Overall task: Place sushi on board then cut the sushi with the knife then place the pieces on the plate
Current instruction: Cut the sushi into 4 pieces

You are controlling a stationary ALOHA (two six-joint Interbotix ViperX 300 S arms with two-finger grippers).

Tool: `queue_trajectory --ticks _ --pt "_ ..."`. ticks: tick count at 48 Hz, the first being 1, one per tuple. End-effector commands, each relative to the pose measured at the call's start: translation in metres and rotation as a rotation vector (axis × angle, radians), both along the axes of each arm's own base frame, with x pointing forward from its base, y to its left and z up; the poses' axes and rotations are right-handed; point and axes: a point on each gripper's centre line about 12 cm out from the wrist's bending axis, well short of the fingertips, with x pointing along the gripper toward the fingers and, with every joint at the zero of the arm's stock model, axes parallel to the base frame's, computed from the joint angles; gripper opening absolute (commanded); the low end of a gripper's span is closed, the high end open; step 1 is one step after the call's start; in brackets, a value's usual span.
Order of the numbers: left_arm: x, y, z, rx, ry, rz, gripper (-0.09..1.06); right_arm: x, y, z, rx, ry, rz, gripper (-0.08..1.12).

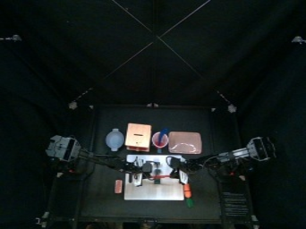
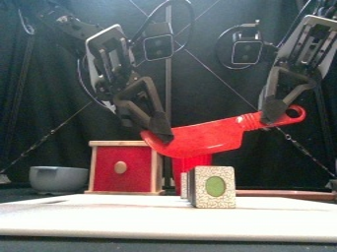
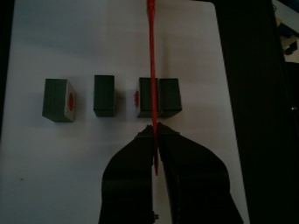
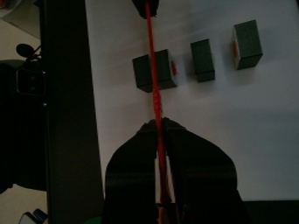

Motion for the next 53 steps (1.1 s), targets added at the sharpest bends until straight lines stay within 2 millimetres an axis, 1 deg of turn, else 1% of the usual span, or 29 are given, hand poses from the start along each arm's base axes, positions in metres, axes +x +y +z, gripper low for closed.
queue_trajectory --ticks 1,10,20,33,53 --pt "0.001 -0.002 0.003 -0.009 -0.003 0.0 0.4 0.0 0.006 0.004 0.012 -0.008 0.011 0.36" --pt "0.001 -0.006 0.003 -0.013 -0.004 -0.003 0.4 0.001 0.007 -0.002 0.011 0.011 0.013 0.36" --pt "0.0 -0.011 0.0 -0.026 0.003 -0.005 0.4 0.0 0.011 -0.003 0.022 0.014 0.014 0.36" --pt "0.001 -0.012 -0.004 -0.027 0.015 -0.003 0.4 0.001 0.01 -0.005 0.02 0.01 0.005 0.36" --pt "0.001 -0.012 -0.009 -0.031 0.026 0.002 0.4 0.001 0.012 -0.015 0.017 0.044 0.008 0.36"
